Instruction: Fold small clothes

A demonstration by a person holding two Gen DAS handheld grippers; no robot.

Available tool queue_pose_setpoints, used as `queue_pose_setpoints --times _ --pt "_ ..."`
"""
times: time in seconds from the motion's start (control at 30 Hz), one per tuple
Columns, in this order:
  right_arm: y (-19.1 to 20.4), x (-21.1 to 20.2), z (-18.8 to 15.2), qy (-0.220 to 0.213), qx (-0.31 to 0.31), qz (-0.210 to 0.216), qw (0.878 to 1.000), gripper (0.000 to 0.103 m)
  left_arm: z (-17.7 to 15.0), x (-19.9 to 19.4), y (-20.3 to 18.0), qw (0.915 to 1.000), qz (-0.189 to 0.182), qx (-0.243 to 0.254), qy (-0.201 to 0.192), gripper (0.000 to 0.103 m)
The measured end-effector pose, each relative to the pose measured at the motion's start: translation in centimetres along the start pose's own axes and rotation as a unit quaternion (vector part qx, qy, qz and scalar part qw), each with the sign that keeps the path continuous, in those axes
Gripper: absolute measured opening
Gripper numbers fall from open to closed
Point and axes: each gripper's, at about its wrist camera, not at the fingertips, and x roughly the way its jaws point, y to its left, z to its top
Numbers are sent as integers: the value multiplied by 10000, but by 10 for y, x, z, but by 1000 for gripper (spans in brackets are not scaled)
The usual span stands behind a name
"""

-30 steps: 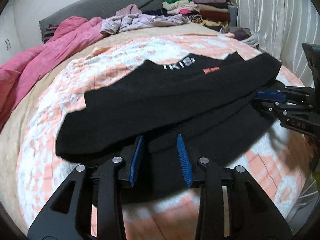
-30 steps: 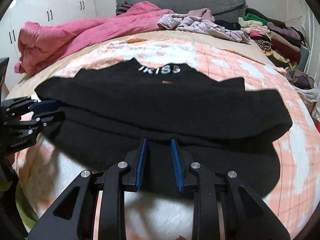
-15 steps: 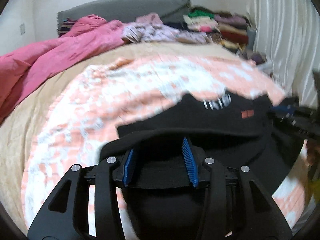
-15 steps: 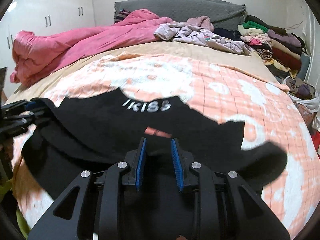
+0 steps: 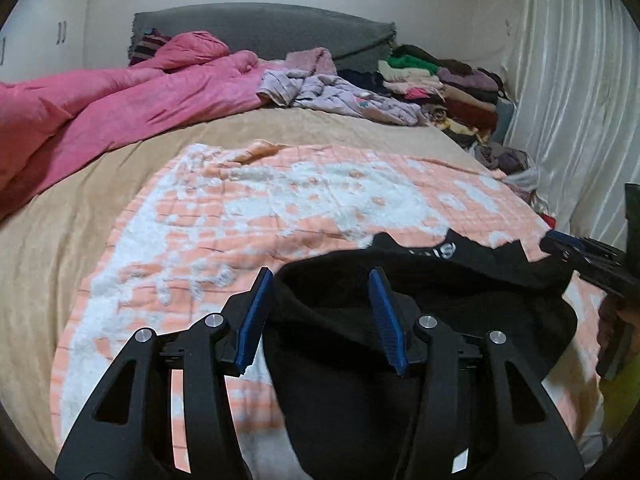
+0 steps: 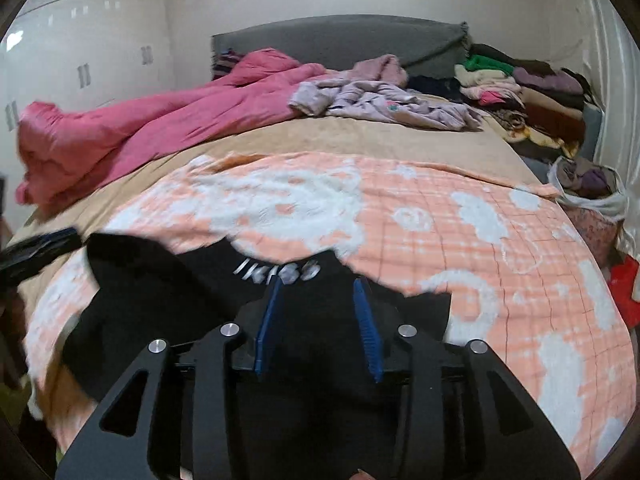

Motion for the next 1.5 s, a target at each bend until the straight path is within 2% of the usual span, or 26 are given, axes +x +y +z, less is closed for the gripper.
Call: queue_pose_setpoints --times 0.1,0.17,0.23,0.3,0.4,0.5,0.6,0.63,0.77,0.93,1.0,1.13,1.23,1.3,1.43,1.5 --pt "16 -19 -23 146 -230 209 9994 36 -6 0 -16 9992 -297 177 207 41" --pt "24 -23 -40 320 -290 321 9986 36 -12 0 -33 9966 -586 459 363 42" --pt "30 -21 -60 554 -338 372 9972 36 -19 3 -50 9929 -703 828 490 45" --pt "34 -14 -76 773 -423 312 9956 36 -28 11 -62 9895 -703 1052 705 45" --pt "28 5 -83 1019 -325 114 9942 36 -40 28 -60 9883 -681 974 956 45" --pt "19 16 -79 945 -182 63 9953 36 -46 41 -52 9891 -314 989 1041 45" --pt "8 30 -67 867 -14 72 9962 36 -43 45 -37 9925 -329 727 931 50" --pt "4 35 -63 852 49 93 9963 36 -42 44 -34 9934 -308 677 870 56" --pt "-8 47 -39 625 202 114 9978 36 -34 42 -21 9964 -243 466 662 57" --pt "-26 54 -3 310 460 -96 9984 37 -26 37 0 9989 -112 -8 459 61" --pt "-32 49 7 154 523 -246 9982 42 -24 37 12 9984 -89 -320 456 61" --pt "-47 28 13 -172 659 -472 9966 52 -22 37 28 9971 15 -607 459 62" --pt "-59 3 4 -434 709 -628 9946 60 -24 39 40 9953 93 -809 521 62" --pt "-67 -16 -7 -532 655 -844 9929 61 -26 43 46 9939 110 -920 592 62" --pt "-69 -22 -25 -177 321 -1136 9928 61 -31 48 47 9932 108 -946 672 62" --pt "-63 -9 -34 196 -23 -1255 9919 62 -32 50 44 9935 93 -902 690 62"
